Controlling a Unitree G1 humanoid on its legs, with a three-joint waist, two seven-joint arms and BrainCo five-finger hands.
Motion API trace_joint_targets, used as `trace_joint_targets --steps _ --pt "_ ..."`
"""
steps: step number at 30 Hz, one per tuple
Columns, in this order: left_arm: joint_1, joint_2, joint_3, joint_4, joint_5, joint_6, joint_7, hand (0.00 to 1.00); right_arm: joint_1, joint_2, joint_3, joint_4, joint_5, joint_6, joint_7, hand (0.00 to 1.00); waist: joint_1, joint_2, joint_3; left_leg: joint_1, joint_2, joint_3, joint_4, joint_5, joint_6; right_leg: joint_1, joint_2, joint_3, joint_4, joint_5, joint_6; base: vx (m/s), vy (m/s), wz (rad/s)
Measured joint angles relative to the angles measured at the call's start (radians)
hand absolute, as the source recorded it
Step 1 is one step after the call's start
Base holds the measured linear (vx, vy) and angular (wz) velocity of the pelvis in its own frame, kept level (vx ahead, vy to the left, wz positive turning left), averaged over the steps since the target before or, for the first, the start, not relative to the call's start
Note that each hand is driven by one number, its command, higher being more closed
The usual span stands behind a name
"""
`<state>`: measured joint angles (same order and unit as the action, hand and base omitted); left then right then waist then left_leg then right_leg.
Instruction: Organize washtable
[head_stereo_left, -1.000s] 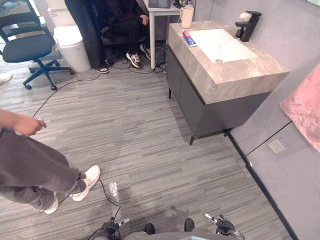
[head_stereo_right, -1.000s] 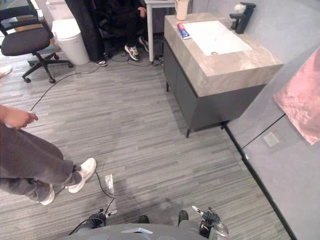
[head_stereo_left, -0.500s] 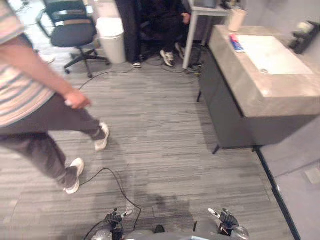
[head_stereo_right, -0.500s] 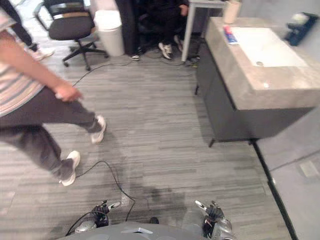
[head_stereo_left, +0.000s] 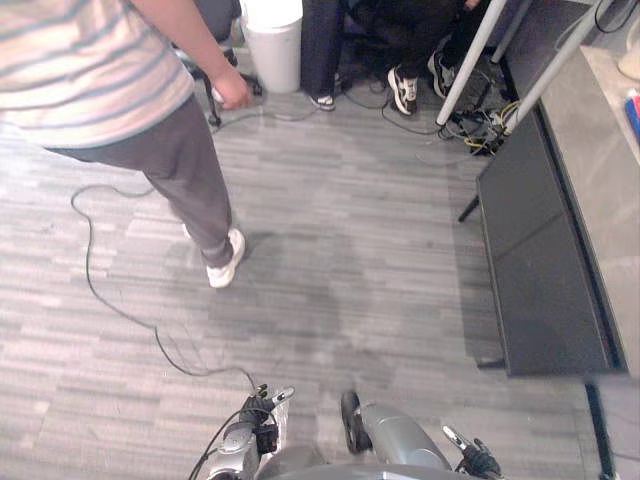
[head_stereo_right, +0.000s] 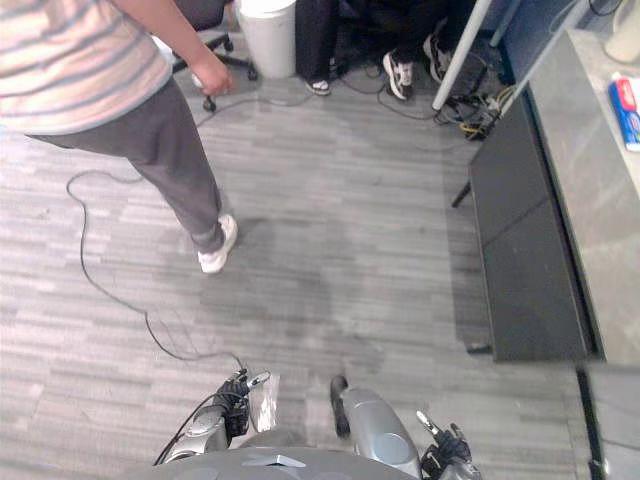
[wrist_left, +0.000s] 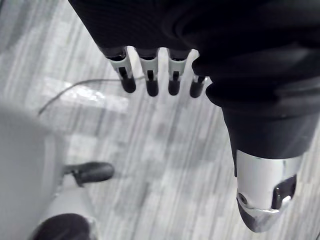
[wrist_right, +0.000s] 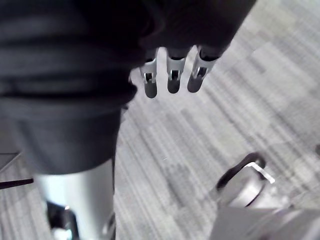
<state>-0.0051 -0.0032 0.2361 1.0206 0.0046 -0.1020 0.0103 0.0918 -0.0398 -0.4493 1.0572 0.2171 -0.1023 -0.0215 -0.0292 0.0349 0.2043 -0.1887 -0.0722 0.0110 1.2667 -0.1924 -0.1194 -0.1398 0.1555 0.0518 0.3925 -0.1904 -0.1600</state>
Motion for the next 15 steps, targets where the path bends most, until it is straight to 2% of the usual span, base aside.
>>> trace_joint_targets --steps 1,2,3,4,5,6,7,8,9,10,11,12,13,14,15 --pt "0.002 0.014 0.003 -0.019 0.000 -0.006 0.004 0.00 -0.012 0.000 0.046 -0.009 0.000 -0.004 0.000 0.00 0.030 -0.022 0.011 -0.088 0.032 0.046 0.026 -0.035 0.058 0.090 -0.024 0.034 -0.024 -0.008 -0.010 0.32 -0.063 -0.65" --pt "0.004 0.016 0.016 -0.037 0.000 -0.009 0.006 0.00 -0.031 0.000 0.080 -0.012 0.000 -0.003 -0.001 0.00 0.052 -0.041 0.006 -0.191 0.083 0.096 -0.044 -0.062 0.102 0.162 -0.056 0.064 -0.064 -0.012 -0.015 0.03 -0.070 -0.61" --pt "0.004 0.015 0.037 -0.043 0.000 -0.010 0.008 0.00 -0.036 0.000 0.096 -0.023 0.000 -0.003 -0.002 0.00 0.058 -0.046 0.003 -0.234 0.111 0.116 -0.116 -0.072 0.110 0.191 -0.073 0.072 -0.083 -0.014 -0.012 0.07 -0.059 -0.61" --pt "0.003 0.010 0.080 -0.051 -0.030 -0.019 0.014 0.00 -0.038 -0.001 0.128 -0.047 0.000 -0.008 -0.001 0.00 0.077 -0.053 0.006 -0.300 0.156 0.145 -0.307 -0.071 0.108 0.243 -0.111 0.075 -0.101 -0.021 0.002 0.27 0.006 -0.51" --pt "0.003 0.008 0.091 -0.053 -0.047 -0.024 0.019 0.00 -0.043 -0.002 0.140 -0.050 -0.001 -0.013 -0.001 0.00 0.084 -0.052 0.006 -0.312 0.172 0.155 -0.422 -0.065 0.100 0.267 -0.132 0.078 -0.103 -0.030 0.017 0.33 0.018 -0.69" --pt "0.008 0.006 0.088 -0.050 -0.067 -0.027 0.026 0.00 -0.044 -0.005 0.166 -0.064 -0.001 -0.017 -0.001 0.00 0.095 -0.044 0.000 -0.311 0.198 0.170 -0.688 -0.020 0.078 0.308 -0.170 0.100 -0.103 -0.053 0.055 0.26 0.070 -0.76" --pt "0.022 0.001 0.092 -0.041 -0.079 -0.029 0.034 0.00 -0.038 -0.017 0.179 -0.070 -0.003 -0.020 0.000 0.00 0.098 -0.026 -0.020 -0.307 0.210 0.137 -0.910 0.029 0.054 0.343 -0.198 0.133 -0.093 -0.080 0.088 0.16 0.061 -0.76" --pt "0.030 -0.003 0.095 -0.036 -0.080 -0.029 0.038 0.00 -0.035 -0.020 0.174 -0.062 -0.004 -0.019 0.000 0.00 0.098 -0.013 -0.034 -0.316 0.215 0.096 -0.963 0.032 0.042 0.357 -0.203 0.150 -0.079 -0.092 0.091 0.20 0.151 -0.72" --pt "0.045 -0.006 0.111 -0.019 -0.086 -0.032 0.041 0.00 -0.034 -0.027 0.160 -0.017 -0.013 -0.015 0.000 0.00 0.099 -0.009 -0.069 -0.325 0.201 0.081 -0.952 0.147 0.011 0.372 -0.228 0.189 -0.010 -0.110 0.112 0.26 0.217 -0.46" --pt "0.045 0.011 0.122 0.000 -0.089 -0.033 0.043 0.00 -0.026 -0.013 0.129 0.025 -0.036 -0.004 0.002 0.00 0.096 -0.075 -0.108 -0.312 0.125 0.111 -0.888 0.229 0.056 0.344 -0.301 0.223 0.125 -0.081 0.154 0.28 0.228 -0.28" --pt "0.045 0.025 0.122 0.004 -0.088 -0.032 0.044 0.00 -0.019 -0.008 0.113 0.044 -0.046 -0.002 0.003 0.00 0.093 -0.100 -0.121 -0.309 0.089 0.120 -0.850 0.217 0.091 0.325 -0.323 0.240 0.202 -0.034 0.185 0.33 0.192 0.22" --pt "0.039 0.055 0.118 0.017 -0.084 -0.027 0.043 0.00 -0.019 0.005 0.079 0.087 -0.052 0.003 0.010 0.00 0.076 -0.147 -0.122 -0.265 0.034 0.144 -0.787 0.134 0.133 0.292 -0.331 0.274 0.370 0.174 0.245 0.18 0.081 0.32" --pt "0.036 0.071 0.106 0.021 -0.084 -0.023 0.044 0.00 -0.026 0.007 0.080 0.107 -0.053 0.006 0.018 0.00 0.065 -0.165 -0.105 -0.187 0.005 0.146 -0.790 0.085 0.158 0.220 -0.314 0.292 0.558 0.291 0.313 0.09 0.024 0.30" --pt "0.034 0.075 0.091 0.023 -0.084 -0.017 0.044 0.00 -0.028 0.004 0.083 0.110 -0.052 0.001 0.023 0.00 0.059 -0.162 -0.098 -0.142 -0.003 0.142 -0.804 0.068 0.166 0.169 -0.302 0.270 0.655 0.270 0.300 -0.06 -0.068 -0.03" --pt "0.033 0.076 0.053 0.033 -0.082 -0.006 0.043 0.00 -0.029 -0.002 0.084 0.110 -0.053 -0.001 0.024 0.00 0.056 -0.149 -0.087 -0.049 -0.009 0.137 -0.853 0.058 0.172 0.100 -0.299 0.220 0.751 0.179 0.248 -0.25 -0.161 -0.27"
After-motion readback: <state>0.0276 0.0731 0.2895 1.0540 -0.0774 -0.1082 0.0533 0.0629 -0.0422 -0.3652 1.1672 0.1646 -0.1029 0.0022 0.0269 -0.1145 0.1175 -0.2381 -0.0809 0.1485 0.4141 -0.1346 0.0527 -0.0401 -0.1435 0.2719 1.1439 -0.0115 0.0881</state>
